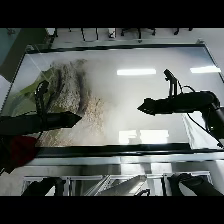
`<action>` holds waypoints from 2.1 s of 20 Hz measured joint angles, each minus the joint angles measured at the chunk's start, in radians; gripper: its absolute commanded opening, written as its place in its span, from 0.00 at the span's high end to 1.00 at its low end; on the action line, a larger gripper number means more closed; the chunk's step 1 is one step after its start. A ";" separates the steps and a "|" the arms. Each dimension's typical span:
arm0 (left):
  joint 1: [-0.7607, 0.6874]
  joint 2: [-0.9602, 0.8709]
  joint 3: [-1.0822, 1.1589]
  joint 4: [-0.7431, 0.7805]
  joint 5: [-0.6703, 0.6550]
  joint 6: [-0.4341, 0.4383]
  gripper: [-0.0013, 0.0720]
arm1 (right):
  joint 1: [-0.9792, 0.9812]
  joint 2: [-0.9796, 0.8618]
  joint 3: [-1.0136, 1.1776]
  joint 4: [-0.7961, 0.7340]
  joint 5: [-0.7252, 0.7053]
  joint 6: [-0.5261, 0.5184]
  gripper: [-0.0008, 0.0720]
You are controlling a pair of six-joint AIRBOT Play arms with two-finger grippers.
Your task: Fold the shirts.
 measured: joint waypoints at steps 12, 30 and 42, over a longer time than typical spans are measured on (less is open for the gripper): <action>0.108 -0.032 -0.128 0.991 0.135 -0.251 0.03 | 0.001 0.000 0.000 0.007 0.000 0.000 0.96; 0.661 -0.594 -0.012 1.164 -0.014 -0.249 0.96 | 0.001 0.000 0.000 0.006 -0.001 0.000 0.96; -0.036 -0.264 0.432 0.712 0.046 -0.131 0.96 | 0.001 0.000 0.000 0.006 -0.001 0.000 0.96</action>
